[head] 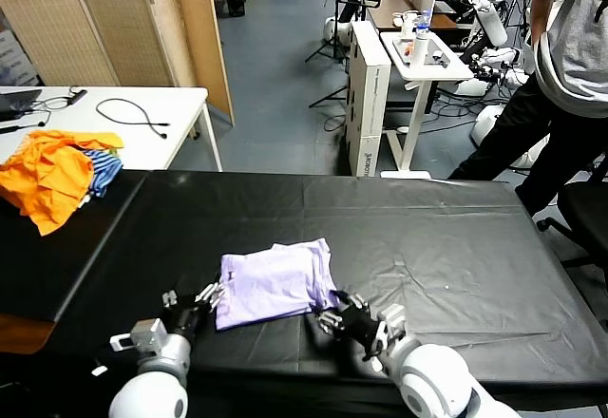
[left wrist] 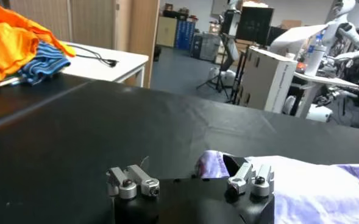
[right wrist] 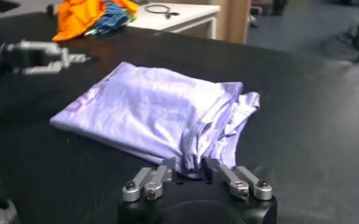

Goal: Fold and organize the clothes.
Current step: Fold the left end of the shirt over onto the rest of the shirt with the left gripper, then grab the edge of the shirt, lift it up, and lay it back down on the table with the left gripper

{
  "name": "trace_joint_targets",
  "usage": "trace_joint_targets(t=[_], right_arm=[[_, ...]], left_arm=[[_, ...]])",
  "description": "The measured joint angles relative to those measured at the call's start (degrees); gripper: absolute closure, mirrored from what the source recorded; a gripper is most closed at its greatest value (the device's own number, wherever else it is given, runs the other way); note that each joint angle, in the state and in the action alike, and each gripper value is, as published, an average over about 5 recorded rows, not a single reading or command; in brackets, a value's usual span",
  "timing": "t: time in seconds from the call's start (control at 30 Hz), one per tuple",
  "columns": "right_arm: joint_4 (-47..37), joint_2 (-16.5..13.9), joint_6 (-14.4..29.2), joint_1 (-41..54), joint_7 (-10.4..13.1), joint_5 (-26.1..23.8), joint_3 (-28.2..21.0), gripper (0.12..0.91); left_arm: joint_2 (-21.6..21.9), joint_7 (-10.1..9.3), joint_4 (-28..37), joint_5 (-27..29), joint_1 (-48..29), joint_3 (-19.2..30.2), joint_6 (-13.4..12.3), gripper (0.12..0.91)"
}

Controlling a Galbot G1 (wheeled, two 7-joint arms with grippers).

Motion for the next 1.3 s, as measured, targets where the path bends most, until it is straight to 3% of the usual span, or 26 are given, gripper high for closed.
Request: trace_joint_targets(t=[0.1, 0.33, 0.57, 0.83, 1.3], right_arm=[[1.57, 0.29, 0.32, -1.56, 0.51, 1.75, 2.56, 0.127], [3.68, -0.31, 0.13, -1.90, 1.86, 7.58, 9.98, 0.119], [3.78, -1.42, -0.04, -0.92, 2.74, 11.75, 16.02, 0.118], [3.81, -1.36, -0.06, -0.66, 2.81, 11.88, 16.85, 0.118], [3.58, -0.98, 0.01, -0.44, 2.88, 11.09, 16.61, 0.118]], left_arm=[[-0.96, -0.10, 0.41, 0.20, -0.08, 0.01, -0.72, 0.123], [-4.13, 0.03, 1.54, 0.96, 0.44, 0.07, -3.45, 0.123], [-6.33, 2.06, 3.82, 1.06, 0.77, 0.37, -7.44, 0.123], [-6.32, 4.99, 6.31, 0.11, 1.78, 0.50, -11.13, 0.123], [-6.31, 5.74, 8.74, -3.24, 2.06, 0.65, -13.32, 0.135]])
